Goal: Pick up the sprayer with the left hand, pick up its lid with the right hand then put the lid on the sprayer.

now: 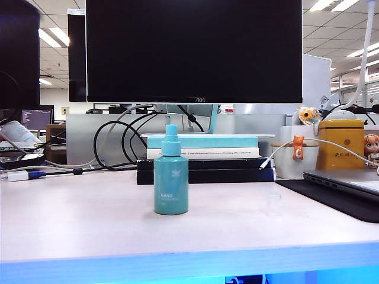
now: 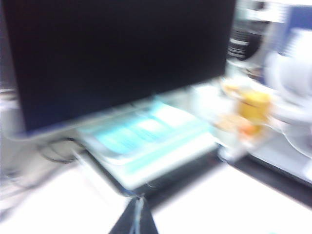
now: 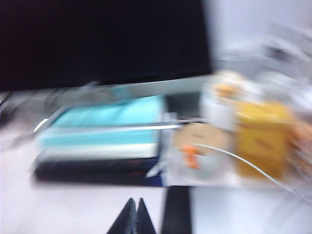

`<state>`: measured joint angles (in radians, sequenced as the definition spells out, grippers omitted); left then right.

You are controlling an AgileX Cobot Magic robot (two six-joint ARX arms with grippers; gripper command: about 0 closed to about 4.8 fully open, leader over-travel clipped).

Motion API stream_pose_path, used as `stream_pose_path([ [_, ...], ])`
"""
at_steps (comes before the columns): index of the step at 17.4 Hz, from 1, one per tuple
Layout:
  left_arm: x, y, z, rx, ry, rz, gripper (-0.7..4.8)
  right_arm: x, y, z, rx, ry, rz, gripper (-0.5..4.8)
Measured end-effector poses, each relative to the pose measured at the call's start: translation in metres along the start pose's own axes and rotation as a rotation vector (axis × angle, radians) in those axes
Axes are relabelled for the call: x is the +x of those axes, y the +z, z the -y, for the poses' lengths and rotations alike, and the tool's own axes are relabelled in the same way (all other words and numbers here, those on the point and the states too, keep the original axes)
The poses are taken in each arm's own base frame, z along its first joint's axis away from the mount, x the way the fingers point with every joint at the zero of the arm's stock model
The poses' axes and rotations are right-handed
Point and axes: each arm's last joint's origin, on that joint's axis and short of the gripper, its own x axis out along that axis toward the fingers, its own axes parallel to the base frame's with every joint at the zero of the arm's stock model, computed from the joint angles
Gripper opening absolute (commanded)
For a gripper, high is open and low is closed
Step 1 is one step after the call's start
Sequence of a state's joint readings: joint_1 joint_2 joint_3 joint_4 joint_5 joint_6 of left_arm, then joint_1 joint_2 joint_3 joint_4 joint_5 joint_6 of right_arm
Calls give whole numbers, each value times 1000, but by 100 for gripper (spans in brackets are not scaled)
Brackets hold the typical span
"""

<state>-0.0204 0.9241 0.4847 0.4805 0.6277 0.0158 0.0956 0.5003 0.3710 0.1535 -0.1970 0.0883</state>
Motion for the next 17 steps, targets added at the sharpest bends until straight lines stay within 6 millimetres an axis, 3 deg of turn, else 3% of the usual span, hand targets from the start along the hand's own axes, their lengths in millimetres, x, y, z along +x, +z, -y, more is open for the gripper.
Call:
stream_pose_path([
  [2, 22, -31, -10, -63, -94, -92, 188, 14, -13, 1, -28, 86, -104, -5],
  [6, 49, -67, -5, -55, -329, -146, 188, 37, -35, 5, 12, 150, -250, -4],
  [7, 53, -72, -2, -30, -391, -139, 189, 40, -38, 6, 18, 160, -266, 20],
  [8, 58, -77, 3, 12, -467, -121, 192, 47, -42, 6, 25, 190, -275, 96],
  [9, 62, -83, 6, 35, -504, -114, 246, 52, -47, 7, 32, 221, -286, 218],
  [10, 67, -91, 9, 50, -532, -119, 335, 58, -52, 8, 43, 244, -306, 292],
  [12, 74, -107, 18, 82, -592, -143, 476, 65, -63, 9, 60, 271, -345, 319],
  [14, 80, -121, 26, 113, -636, -157, 479, 73, -73, 5, 75, 314, -386, 388],
  [17, 85, -141, 33, 84, -635, -227, 479, 83, -88, -5, 81, 394, -428, 392],
])
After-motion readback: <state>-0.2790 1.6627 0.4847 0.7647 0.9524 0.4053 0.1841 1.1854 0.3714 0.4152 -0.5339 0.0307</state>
